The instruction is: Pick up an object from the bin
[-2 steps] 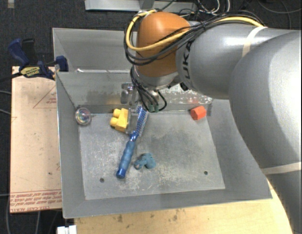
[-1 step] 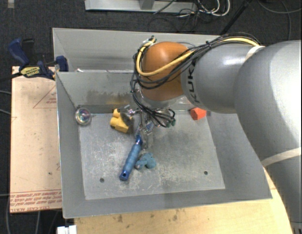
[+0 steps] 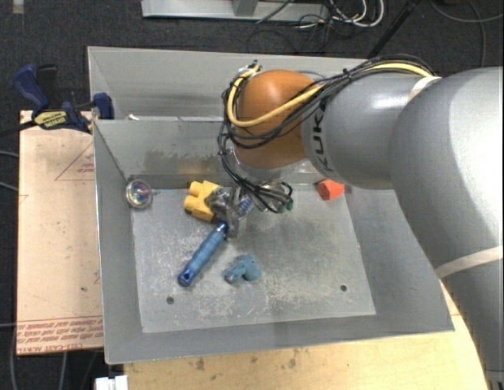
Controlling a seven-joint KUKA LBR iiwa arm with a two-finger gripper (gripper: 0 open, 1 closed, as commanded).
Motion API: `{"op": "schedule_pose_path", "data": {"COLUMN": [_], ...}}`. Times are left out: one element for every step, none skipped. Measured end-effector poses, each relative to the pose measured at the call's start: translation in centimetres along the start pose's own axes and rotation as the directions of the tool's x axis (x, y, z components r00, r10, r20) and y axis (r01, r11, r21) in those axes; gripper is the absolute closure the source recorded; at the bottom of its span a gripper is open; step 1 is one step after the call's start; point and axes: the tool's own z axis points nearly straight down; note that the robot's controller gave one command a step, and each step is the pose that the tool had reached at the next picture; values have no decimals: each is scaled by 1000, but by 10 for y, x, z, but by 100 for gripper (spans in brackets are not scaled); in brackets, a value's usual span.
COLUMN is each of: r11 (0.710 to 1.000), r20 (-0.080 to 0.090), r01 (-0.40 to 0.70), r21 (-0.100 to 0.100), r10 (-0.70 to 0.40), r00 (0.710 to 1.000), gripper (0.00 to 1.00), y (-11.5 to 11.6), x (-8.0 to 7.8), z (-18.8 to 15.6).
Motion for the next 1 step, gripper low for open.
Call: {"op": "schedule_pose_path", "data": {"r11": [1000], "r20": [3], "r01": [-8], "r21": [3], "r10": [8], "r00": [1000], "gripper": [100], "y": [-2], "x": [-10], "z": [-150]}}
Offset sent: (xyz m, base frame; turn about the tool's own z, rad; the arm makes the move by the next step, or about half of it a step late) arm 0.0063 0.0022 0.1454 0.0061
